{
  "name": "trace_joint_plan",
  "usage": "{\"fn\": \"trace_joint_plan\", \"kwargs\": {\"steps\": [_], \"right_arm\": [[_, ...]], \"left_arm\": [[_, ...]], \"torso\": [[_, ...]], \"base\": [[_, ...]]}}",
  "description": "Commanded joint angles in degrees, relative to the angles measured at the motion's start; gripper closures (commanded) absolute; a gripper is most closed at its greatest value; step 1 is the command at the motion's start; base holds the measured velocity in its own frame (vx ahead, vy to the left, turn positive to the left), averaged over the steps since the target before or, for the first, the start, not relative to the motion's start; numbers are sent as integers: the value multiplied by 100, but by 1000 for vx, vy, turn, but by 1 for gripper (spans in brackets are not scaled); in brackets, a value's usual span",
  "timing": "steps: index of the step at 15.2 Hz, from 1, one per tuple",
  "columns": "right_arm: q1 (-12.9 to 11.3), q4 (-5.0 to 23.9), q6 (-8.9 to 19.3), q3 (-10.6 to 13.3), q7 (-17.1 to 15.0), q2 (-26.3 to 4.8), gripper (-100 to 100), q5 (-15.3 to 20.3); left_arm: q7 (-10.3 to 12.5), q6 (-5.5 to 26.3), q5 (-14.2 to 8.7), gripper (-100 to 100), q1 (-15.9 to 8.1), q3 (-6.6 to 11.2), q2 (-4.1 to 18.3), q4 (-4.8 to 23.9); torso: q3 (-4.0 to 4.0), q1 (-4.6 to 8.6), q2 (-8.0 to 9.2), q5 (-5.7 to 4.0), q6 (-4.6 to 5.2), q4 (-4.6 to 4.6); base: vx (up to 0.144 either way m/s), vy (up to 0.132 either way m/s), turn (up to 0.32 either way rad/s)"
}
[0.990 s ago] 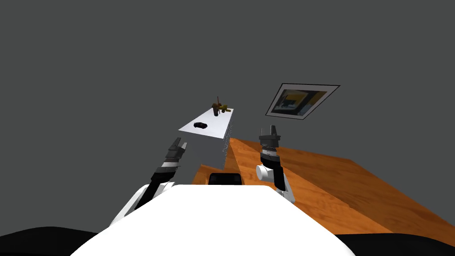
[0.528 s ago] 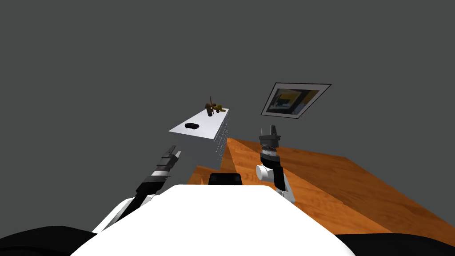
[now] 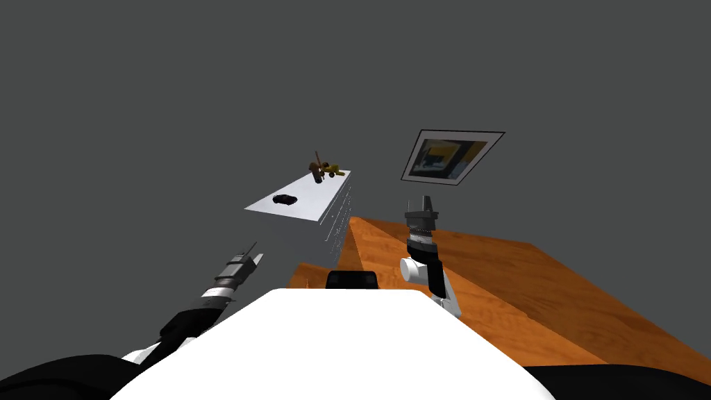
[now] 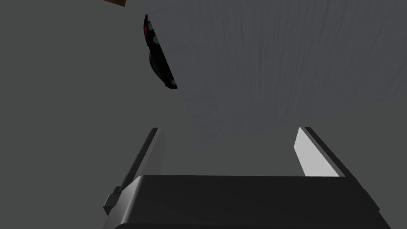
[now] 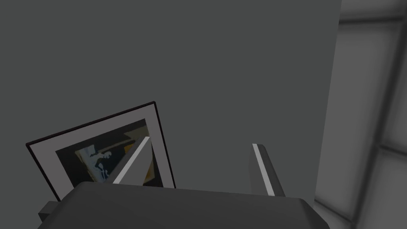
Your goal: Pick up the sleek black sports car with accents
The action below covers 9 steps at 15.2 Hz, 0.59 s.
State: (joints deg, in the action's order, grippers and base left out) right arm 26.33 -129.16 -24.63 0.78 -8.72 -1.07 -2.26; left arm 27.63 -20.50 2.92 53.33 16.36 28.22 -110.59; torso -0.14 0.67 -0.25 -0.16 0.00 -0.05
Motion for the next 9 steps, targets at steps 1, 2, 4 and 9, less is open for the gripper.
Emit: {"fn": "trace_joint_plan", "kwargs": {"steps": [1, 2, 4, 9], "right_arm": [[0, 0, 0, 0, 0, 0, 0, 0], [0, 0, 0, 0, 0, 0, 0, 0], [0, 0, 0, 0, 0, 0, 0, 0], [0, 0, 0, -1, 0, -1, 0, 0]], "left_arm": [[286, -41, 16, -100, 238, 134, 149, 241], [302, -41, 16, -100, 238, 134, 149, 241], [582, -20, 33, -100, 510, 304, 338, 438], [1107, 17, 70, -100, 957, 644, 719, 829]], "torso": [[0, 0, 0, 0, 0, 0], [-5, 5, -7, -1, 0, -2], [-2, -10, -3, 2, 1, -1], [-2, -28, -1, 6, 1, -1]], "base": [[113, -184, -36], [72, -130, 1], [79, -124, -43], [78, -93, -28]]}}
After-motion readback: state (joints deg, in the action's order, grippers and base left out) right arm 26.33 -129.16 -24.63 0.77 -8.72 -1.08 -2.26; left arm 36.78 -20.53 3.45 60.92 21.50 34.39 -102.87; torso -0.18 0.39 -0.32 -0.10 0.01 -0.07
